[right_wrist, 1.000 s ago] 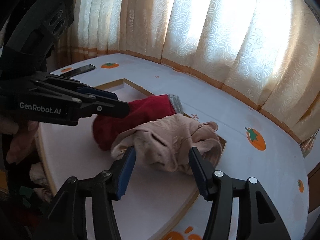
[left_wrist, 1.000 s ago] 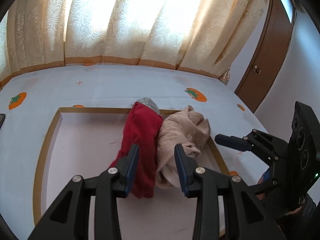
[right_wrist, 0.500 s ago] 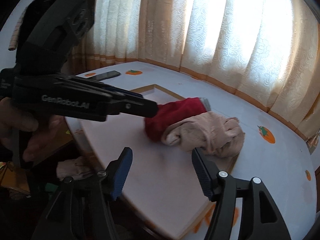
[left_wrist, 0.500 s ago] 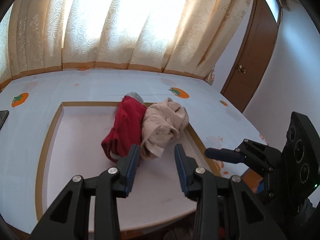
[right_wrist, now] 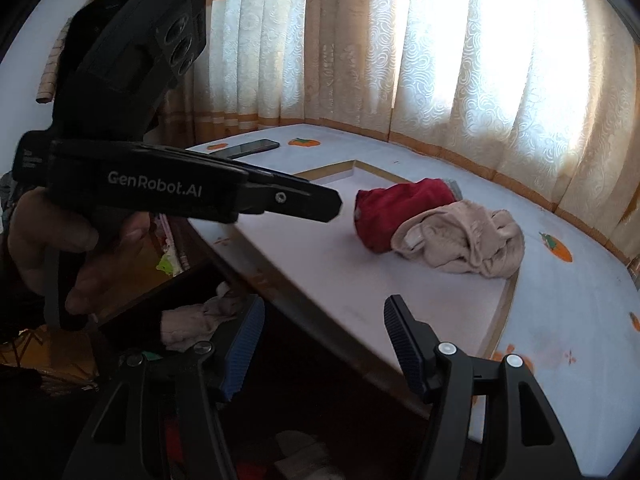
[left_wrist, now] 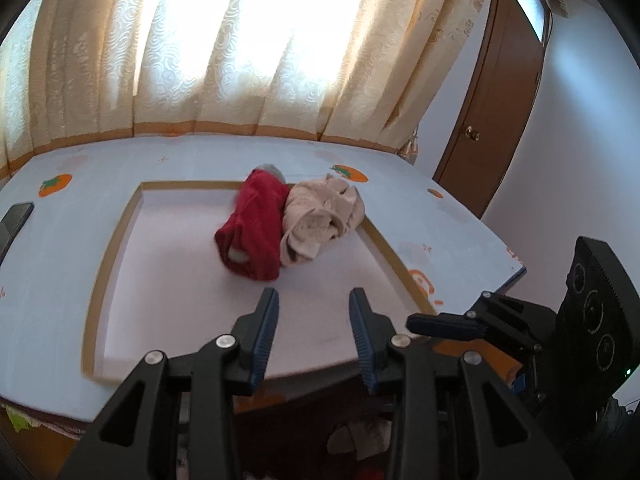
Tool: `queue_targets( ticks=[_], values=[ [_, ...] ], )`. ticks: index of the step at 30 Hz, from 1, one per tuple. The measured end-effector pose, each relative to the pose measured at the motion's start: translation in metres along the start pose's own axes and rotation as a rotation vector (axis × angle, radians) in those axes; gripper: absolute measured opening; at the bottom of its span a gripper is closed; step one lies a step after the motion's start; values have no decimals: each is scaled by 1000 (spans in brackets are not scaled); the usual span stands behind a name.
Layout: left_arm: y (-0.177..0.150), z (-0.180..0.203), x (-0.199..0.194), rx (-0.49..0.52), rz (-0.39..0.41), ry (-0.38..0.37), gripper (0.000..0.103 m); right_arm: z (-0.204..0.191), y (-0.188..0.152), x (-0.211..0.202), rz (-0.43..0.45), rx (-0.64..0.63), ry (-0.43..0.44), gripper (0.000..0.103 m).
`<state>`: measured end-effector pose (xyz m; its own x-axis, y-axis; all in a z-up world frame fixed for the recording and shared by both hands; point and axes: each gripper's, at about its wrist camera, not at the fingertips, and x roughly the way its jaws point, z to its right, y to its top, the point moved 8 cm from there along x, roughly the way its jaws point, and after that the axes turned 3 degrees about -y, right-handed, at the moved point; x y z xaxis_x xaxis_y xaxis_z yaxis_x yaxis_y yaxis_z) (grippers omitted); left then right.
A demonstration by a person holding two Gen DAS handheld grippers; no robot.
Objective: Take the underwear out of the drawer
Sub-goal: 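Open both tools and lower them back toward the open drawer, then close the left tool on the pale pink garment while the right tool grasps the green-black garment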
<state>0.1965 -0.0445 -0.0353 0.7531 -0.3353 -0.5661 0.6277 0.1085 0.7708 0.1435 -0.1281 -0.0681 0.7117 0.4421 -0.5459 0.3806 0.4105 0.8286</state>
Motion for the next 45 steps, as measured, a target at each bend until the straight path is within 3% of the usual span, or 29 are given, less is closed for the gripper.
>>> queue_targets(
  ticks=[11, 19, 26, 31, 45],
  values=[
    [-54, -21, -22, -74, -24, 17, 41, -20, -36, -10, -11, 33, 9, 65],
    [-90, -49, -37, -110, -55, 95, 41, -29, -59, -5, -41, 84, 33, 65],
    [-117, -71, -44, -151, -78, 158, 41, -58, -70, 12, -84, 46, 82, 65],
    [-129, -87, -51, -185, -77, 191, 41, -82, -73, 23, -114, 7, 120, 65],
    [-130, -101, -57, -239, -79, 184, 47, -145, -92, 58, -267, -134, 266, 65]
  ],
)
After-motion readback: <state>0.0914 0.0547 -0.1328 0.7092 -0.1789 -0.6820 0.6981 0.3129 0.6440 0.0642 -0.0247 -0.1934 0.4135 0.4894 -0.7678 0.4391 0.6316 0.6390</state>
